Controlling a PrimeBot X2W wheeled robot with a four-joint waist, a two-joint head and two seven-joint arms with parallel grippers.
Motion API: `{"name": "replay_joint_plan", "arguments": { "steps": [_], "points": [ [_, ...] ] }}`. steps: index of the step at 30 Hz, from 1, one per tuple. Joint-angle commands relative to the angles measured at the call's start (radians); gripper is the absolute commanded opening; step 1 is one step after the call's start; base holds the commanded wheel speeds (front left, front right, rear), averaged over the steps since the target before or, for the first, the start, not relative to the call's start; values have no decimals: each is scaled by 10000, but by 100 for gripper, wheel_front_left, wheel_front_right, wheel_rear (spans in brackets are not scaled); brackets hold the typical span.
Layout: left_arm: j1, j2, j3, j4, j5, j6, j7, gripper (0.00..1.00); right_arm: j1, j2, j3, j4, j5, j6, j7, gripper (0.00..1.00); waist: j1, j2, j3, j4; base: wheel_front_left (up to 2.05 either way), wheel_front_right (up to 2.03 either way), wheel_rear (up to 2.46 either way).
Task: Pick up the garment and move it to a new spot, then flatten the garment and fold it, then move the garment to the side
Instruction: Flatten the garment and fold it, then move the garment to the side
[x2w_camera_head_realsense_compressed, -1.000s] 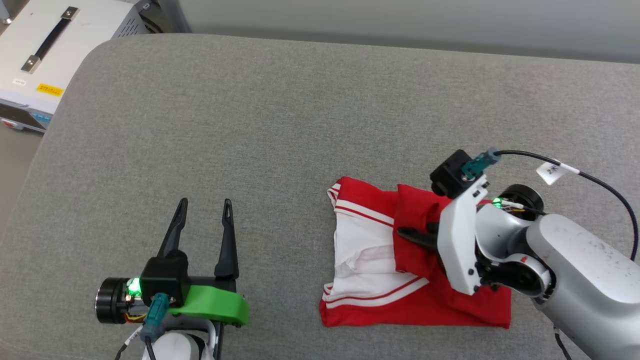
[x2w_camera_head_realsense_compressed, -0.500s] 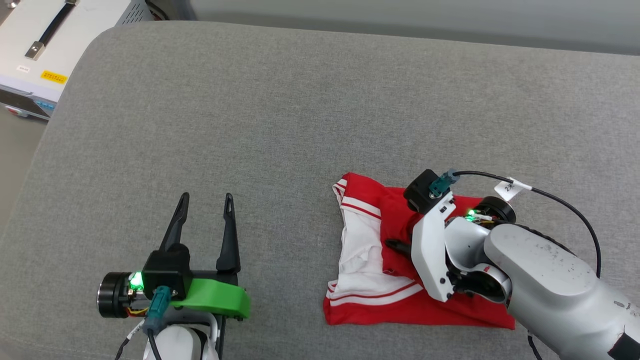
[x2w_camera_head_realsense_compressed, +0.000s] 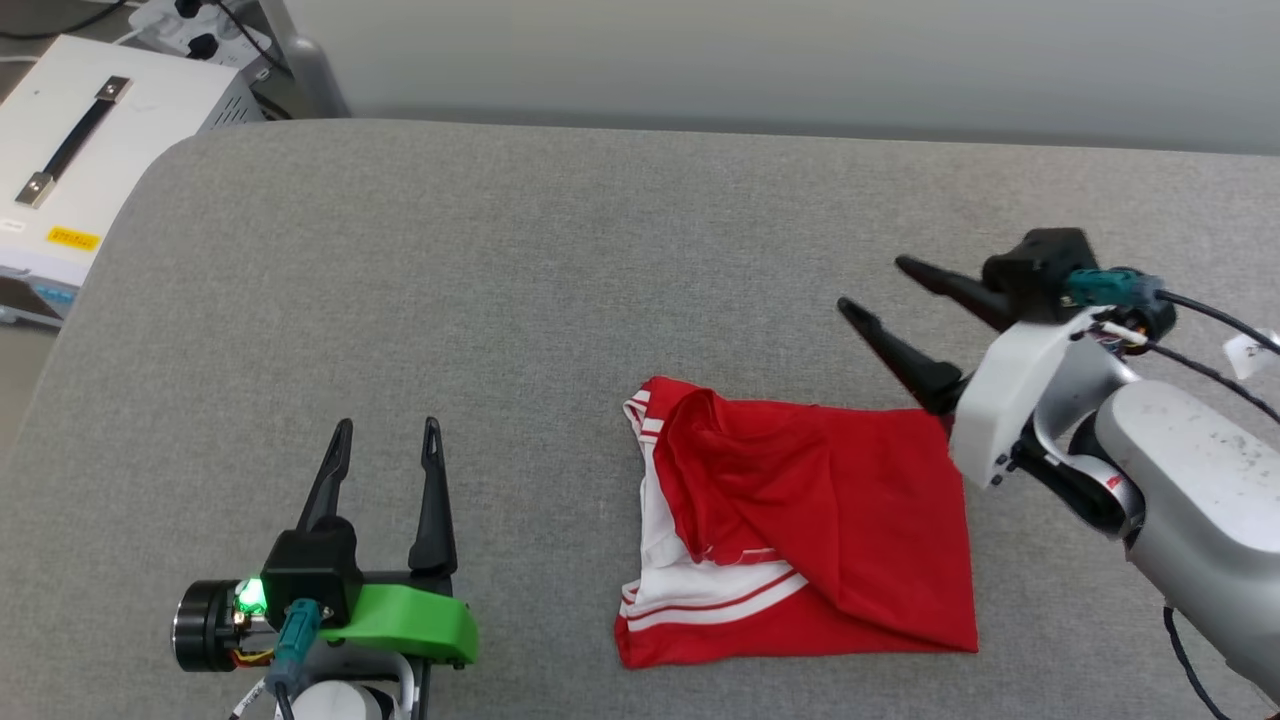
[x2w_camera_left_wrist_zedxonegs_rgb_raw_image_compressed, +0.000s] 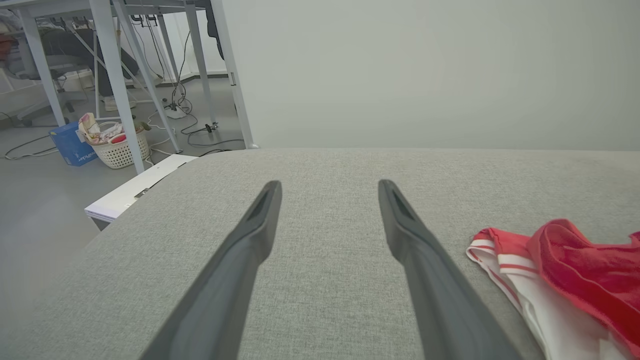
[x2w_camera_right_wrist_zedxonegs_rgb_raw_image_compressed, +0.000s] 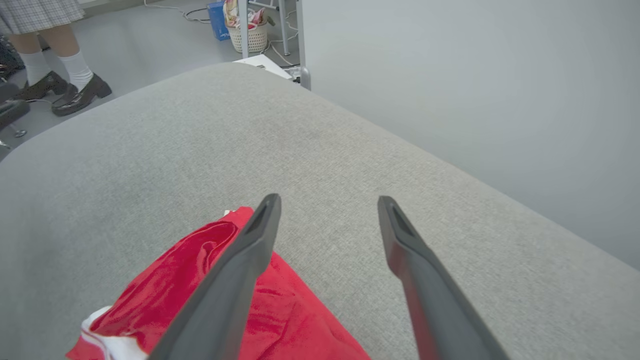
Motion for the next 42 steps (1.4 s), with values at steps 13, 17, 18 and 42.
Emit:
{"name": "replay_joint_plan", "arguments": {
  "steps": [13,17,18,42],
  "points": [
    [450,-46,188,-194,61,-95,-57,100,2888,1229,-5659,-472,-3630,-7,-2565,100,-1,0,-705,-733,0,0,0],
    [521,-47,226,-258,73,-129,-57,100,4299,2030,-7131,-1786,-4526,-7,-2570,100,-1,0,-771,-750,0,0,0],
    [539,-47,236,-274,72,-137,-57,100,4606,2176,-7347,-2039,-4691,-7,-2571,100,-1,0,-785,-750,0,0,0],
    [863,-67,159,-226,9,-188,-57,100,7961,3702,-8641,-3363,-5884,-7,-2574,100,-1,0,-908,-513,0,0,0]
  ]
}}
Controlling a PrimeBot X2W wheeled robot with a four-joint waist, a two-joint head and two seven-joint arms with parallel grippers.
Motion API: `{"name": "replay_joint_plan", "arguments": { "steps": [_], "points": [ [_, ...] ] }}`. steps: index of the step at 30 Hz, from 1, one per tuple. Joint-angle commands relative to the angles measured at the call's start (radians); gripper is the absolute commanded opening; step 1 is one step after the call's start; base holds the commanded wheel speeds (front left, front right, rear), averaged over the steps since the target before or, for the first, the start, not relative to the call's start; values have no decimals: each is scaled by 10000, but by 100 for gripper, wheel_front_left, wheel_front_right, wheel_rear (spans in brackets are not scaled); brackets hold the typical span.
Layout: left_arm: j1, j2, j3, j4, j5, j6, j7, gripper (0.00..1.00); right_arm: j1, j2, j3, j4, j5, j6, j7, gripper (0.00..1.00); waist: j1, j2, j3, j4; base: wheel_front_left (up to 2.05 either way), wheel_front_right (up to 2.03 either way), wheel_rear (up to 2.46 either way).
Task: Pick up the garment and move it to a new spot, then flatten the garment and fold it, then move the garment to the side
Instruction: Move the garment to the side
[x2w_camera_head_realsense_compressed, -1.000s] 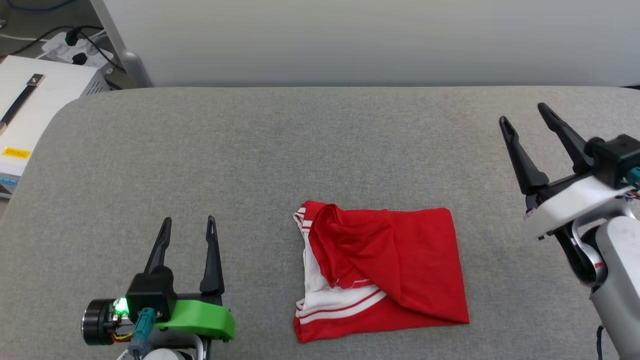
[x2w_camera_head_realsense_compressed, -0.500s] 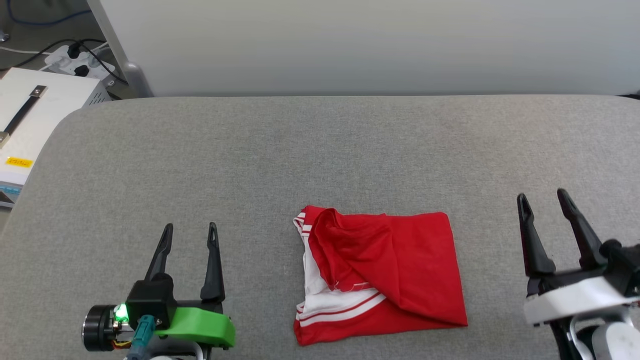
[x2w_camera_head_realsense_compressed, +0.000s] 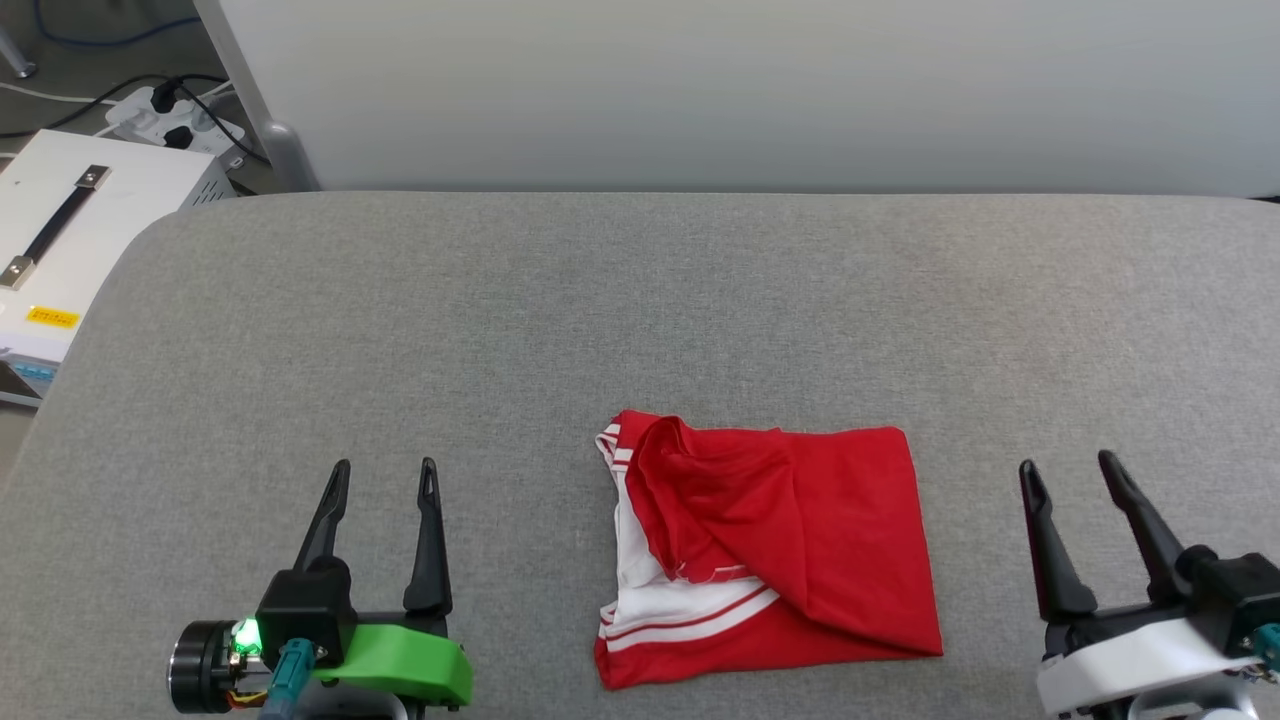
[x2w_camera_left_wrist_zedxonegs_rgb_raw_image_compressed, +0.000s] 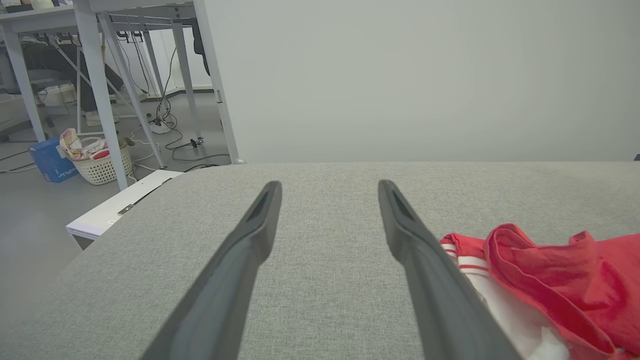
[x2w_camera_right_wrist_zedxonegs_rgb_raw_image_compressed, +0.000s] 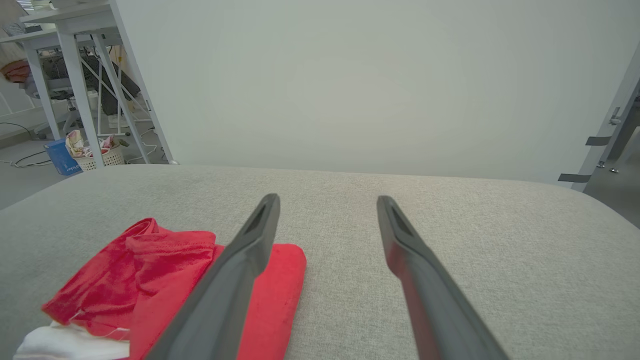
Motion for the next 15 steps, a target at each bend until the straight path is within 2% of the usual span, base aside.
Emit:
{"name": "replay_joint_plan", "arguments": {
  "steps": [1,5,6,9,15],
  "points": [
    [115,-42,9,37,14,11,-57,100,-243,-118,-58,-108,-22,-7,-58,100,0,0,29,20,0,0,0],
    [-23,-44,9,98,6,-6,-57,100,-1045,-679,-147,-277,192,-7,-58,100,0,0,132,73,0,0,0],
    [-114,-45,6,123,16,-12,-57,100,-1906,-1351,-20,-341,389,-7,68,100,0,0,234,102,0,0,0],
    [-163,-46,19,129,22,-9,-57,100,-2842,-1999,292,-428,597,-7,594,100,0,0,318,126,0,0,0],
    [-244,-47,49,147,30,-4,-57,100,-4295,-3126,1456,-62,2135,-7,2813,100,0,0,467,210,0,0,0]
  ]
}}
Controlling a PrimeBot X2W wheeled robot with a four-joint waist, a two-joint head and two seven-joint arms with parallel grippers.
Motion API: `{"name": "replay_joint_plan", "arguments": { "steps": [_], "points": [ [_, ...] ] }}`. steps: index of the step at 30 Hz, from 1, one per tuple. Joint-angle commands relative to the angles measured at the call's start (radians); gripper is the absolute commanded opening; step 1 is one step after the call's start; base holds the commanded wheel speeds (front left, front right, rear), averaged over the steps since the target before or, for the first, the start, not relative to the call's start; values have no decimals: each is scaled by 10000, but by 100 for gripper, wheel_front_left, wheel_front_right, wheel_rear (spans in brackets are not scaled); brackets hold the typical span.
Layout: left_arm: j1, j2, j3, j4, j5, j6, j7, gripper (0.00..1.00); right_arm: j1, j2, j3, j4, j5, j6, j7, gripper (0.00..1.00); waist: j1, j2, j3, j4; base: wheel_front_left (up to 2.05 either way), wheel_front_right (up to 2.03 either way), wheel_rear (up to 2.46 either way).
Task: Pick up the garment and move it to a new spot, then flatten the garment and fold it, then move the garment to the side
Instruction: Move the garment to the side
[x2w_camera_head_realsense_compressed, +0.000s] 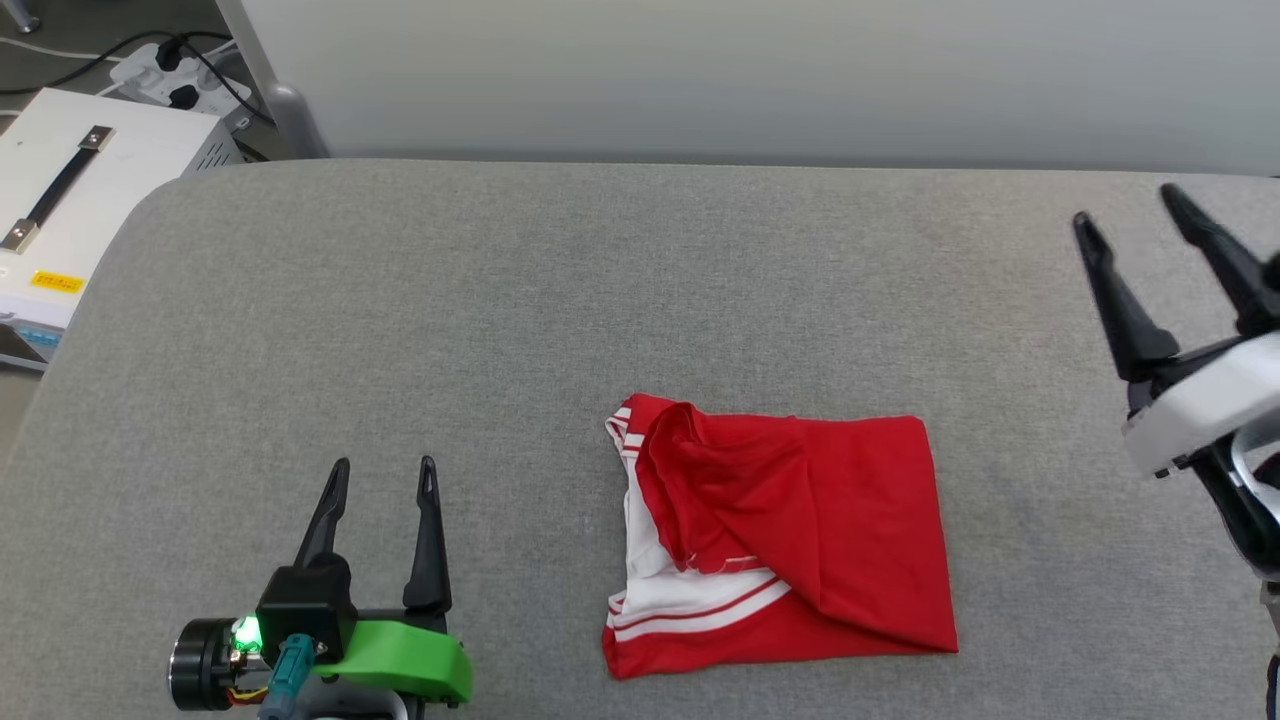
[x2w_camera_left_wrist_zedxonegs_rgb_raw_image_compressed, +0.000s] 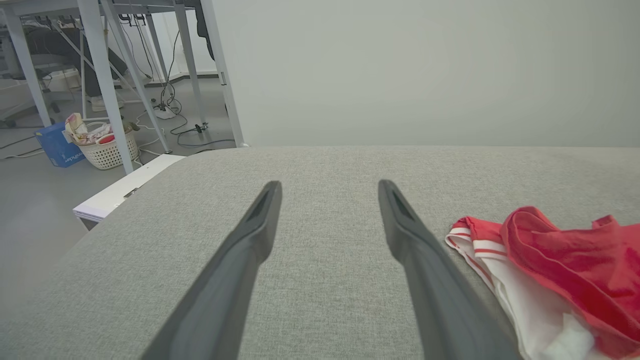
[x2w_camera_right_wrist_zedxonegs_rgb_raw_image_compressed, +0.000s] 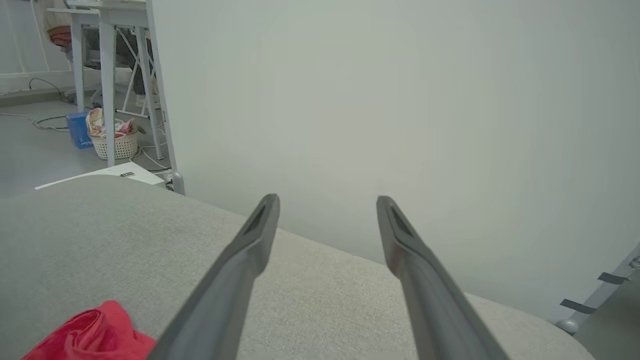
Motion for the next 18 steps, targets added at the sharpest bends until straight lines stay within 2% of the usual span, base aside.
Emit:
{"name": "replay_joint_plan", "arguments": {
  "steps": [1,5,10,14,18],
  "points": [
    [-173,-36,16,8,30,-5,-57,100,-217,-206,339,131,425,-7,648,100,0,-1,58,39,0,0,0],
    [-226,-37,6,-1,29,2,-57,100,-478,-799,1247,454,1664,-7,2636,100,0,-1,168,89,0,0,0],
    [-348,-39,-5,-18,3,38,-57,100,-315,-912,1960,1094,3145,-7,4695,100,0,-1,362,157,0,0,0],
    [-490,-40,-80,-28,-17,52,-57,100,-137,-806,2387,1612,3995,-7,5783,100,0,-1,569,246,0,0,0],
    [-652,-42,-154,-47,-31,62,-57,100,-53,-710,2796,1917,4533,-7,6209,100,0,-1,806,359,0,0,0]
  ]
}}
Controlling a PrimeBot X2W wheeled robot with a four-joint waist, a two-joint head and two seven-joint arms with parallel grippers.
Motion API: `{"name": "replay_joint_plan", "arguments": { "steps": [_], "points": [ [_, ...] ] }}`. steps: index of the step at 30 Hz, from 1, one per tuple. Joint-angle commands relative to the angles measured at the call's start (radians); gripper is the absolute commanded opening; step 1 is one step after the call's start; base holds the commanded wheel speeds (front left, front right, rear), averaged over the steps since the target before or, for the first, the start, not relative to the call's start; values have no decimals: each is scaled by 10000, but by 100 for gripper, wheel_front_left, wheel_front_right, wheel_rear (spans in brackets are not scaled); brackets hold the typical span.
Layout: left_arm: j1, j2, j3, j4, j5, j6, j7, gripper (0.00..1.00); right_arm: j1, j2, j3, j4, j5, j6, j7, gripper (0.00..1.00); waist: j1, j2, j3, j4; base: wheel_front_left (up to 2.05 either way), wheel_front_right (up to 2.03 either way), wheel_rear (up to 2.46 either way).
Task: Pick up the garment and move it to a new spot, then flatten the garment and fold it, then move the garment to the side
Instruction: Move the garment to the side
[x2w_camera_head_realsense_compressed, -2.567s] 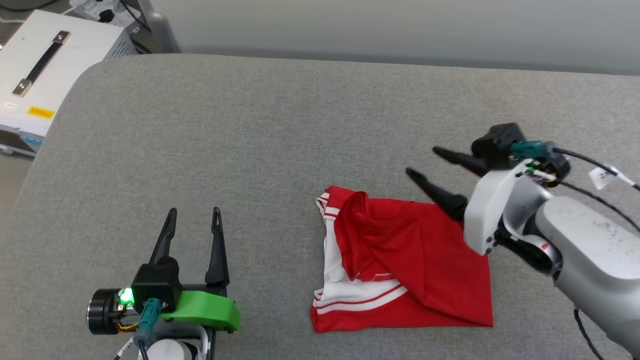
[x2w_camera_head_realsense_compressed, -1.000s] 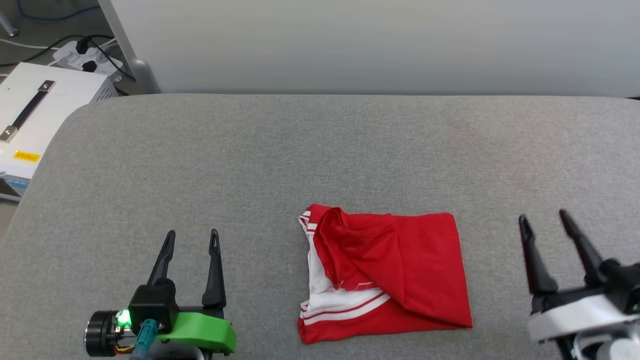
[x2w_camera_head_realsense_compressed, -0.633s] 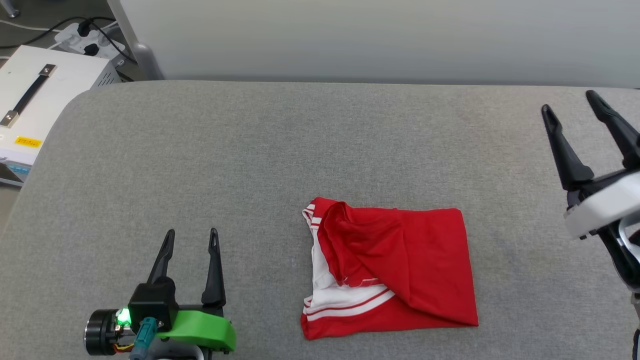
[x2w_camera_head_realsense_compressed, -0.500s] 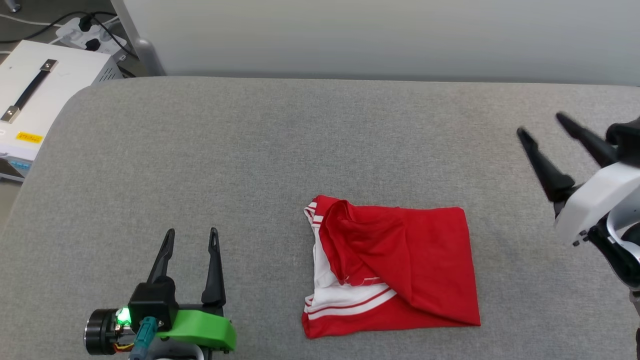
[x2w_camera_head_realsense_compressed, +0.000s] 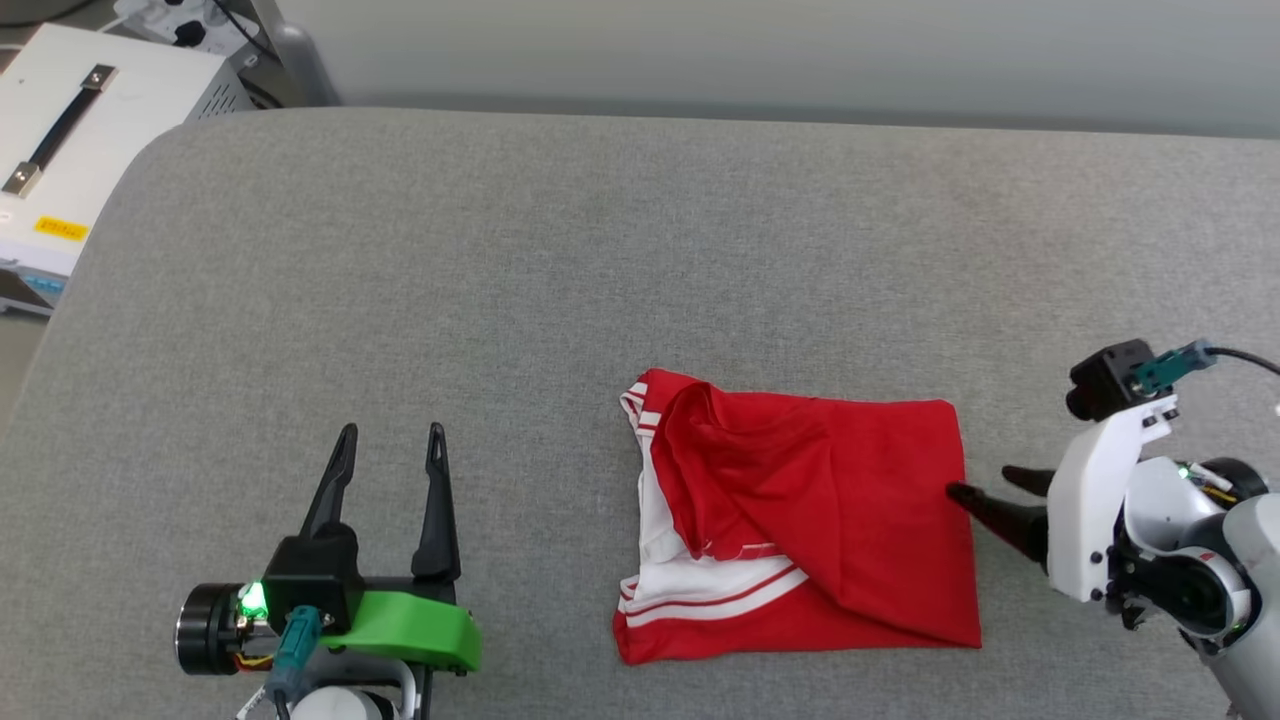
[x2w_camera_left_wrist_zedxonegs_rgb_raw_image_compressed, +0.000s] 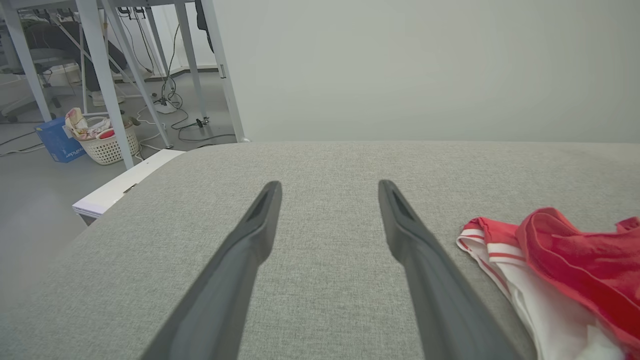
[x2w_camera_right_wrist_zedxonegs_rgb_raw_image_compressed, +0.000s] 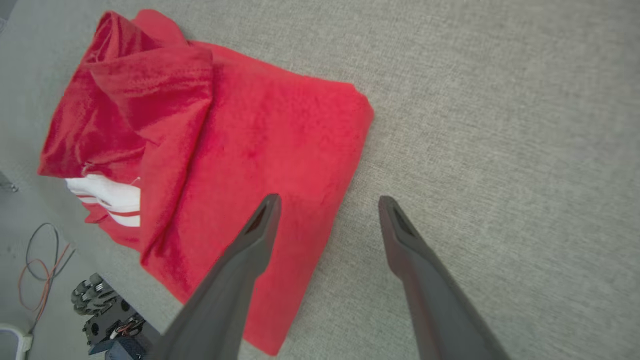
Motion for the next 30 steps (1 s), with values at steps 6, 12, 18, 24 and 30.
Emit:
{"name": "replay_joint_plan", "arguments": {
  "steps": [6,12,18,24,30],
  "points": [
    [-344,-41,-95,7,-25,57,-57,100,24,365,554,559,509,-7,-92,100,0,0,431,212,0,0,0],
    [-480,-42,-157,78,-12,62,-57,100,-87,546,1283,1207,647,-7,-301,100,0,0,562,302,0,0,0],
    [-535,-42,-227,161,-59,107,-57,100,-104,595,1927,1741,671,-7,-920,27,0,0,497,419,0,0,0],
    [-387,-42,-188,207,-69,159,-57,100,-622,338,2102,1856,361,-7,-2227,0,0,0,284,422,0,0,0],
    [-228,-43,-172,226,-60,178,-57,100,-1225,-57,2146,1632,-84,-7,-3365,0,0,0,-5,364,0,0,0]
  ]
}}
